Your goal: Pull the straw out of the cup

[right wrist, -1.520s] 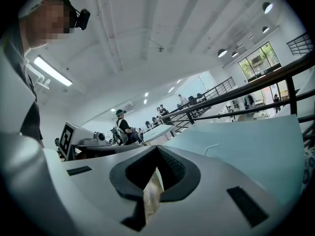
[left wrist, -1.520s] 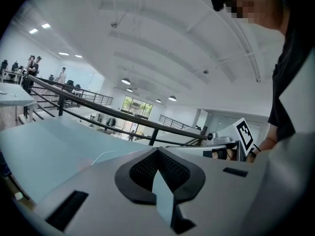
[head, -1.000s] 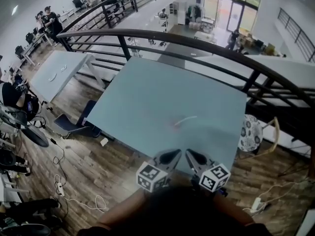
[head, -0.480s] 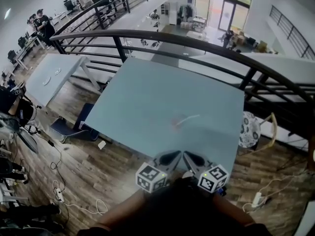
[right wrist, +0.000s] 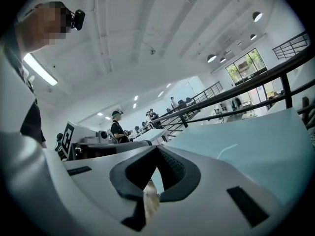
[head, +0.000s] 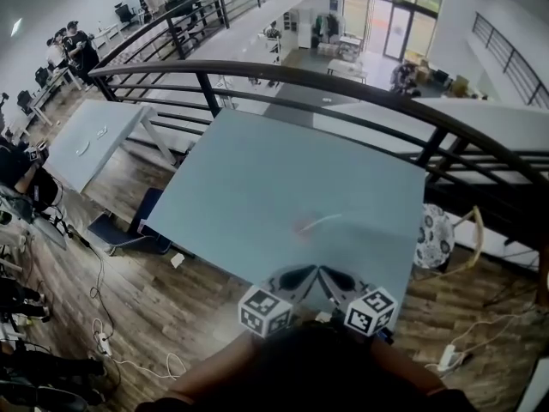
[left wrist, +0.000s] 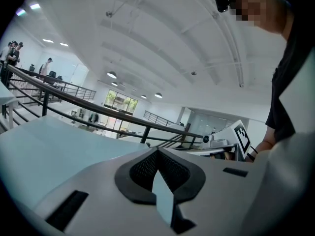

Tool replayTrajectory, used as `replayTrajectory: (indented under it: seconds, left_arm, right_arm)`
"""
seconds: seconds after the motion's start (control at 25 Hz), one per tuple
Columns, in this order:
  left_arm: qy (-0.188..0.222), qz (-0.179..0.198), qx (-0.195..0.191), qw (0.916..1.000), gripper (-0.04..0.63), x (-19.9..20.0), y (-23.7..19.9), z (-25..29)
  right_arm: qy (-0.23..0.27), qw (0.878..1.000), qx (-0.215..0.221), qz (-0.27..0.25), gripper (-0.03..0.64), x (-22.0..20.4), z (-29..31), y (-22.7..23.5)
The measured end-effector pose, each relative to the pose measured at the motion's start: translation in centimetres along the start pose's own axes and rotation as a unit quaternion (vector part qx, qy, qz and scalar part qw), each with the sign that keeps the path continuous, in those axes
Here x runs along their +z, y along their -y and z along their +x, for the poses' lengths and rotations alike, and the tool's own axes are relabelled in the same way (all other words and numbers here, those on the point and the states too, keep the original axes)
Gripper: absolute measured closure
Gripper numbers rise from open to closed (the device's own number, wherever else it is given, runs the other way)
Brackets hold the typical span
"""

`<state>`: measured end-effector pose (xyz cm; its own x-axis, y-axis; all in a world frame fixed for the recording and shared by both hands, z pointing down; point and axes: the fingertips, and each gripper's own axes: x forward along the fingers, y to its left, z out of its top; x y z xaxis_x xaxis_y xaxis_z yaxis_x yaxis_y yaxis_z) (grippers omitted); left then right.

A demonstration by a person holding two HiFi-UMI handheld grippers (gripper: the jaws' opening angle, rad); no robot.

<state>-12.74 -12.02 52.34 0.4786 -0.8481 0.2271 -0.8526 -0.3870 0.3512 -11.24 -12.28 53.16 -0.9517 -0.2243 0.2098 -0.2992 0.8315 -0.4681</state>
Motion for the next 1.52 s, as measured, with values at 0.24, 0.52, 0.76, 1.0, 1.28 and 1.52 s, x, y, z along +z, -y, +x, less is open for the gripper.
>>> replayTrajectory:
  seconds: [0.24, 0.52, 0.76, 1.0, 1.28, 1.52]
  left_arm:
    - [-0.011, 0.007, 0.001, 0.9999, 0.584, 2.0, -0.5, 3.3]
    - [-0.028, 0.01, -0.009, 0.9995, 0.584, 3.3, 0.5, 7.5]
    - [-0.041, 0.007, -0.024, 0.9988, 0.584, 2.5, 1.7, 10.3]
    - [-0.049, 0.013, -0.051, 0.9974, 0.584, 3.3, 0.0, 11.6]
    - [-0.07, 0.022, -0.099, 0.9924, 0.584, 5.1, -3.0, 12.1]
    - [-0.081, 0.031, -0.137, 0.9868, 0.584, 5.9, -5.0, 12.1]
  right_arm:
    - [0.01, 1.0, -0.001, 0.002, 0.606, 3.0, -0.2, 2.8]
    - [0.024, 0.999, -0.011, 0.021, 0.606, 5.0, -2.2, 6.2]
    - [0.028, 0.998, -0.035, 0.037, 0.606, 5.3, -4.0, 9.2]
    - [0.037, 0.997, -0.063, 0.037, 0.606, 6.2, -2.9, 10.2]
    - [0.067, 0.989, -0.118, 0.057, 0.606, 7.7, -0.4, 11.6]
    - [0.081, 0.982, -0.155, 0.067, 0.606, 8.0, 1.4, 11.7]
